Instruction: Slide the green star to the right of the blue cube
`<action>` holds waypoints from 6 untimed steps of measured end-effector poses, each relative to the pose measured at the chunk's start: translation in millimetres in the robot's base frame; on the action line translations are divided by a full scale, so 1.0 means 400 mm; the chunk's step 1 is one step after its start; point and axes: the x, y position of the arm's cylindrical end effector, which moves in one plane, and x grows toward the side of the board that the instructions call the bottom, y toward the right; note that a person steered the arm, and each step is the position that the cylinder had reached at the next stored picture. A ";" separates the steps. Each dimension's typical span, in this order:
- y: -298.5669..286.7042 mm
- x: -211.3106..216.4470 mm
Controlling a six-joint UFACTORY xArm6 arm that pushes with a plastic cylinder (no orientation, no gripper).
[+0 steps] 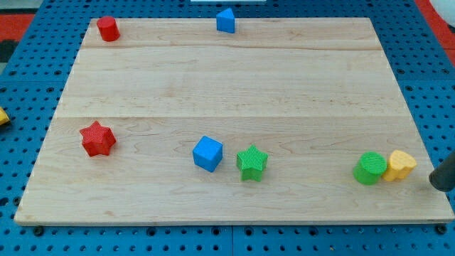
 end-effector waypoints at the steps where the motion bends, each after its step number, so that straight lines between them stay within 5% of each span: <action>1: -0.261 0.014; 3: -0.623 0.033; 4: -0.632 -0.031; 6: -0.826 0.020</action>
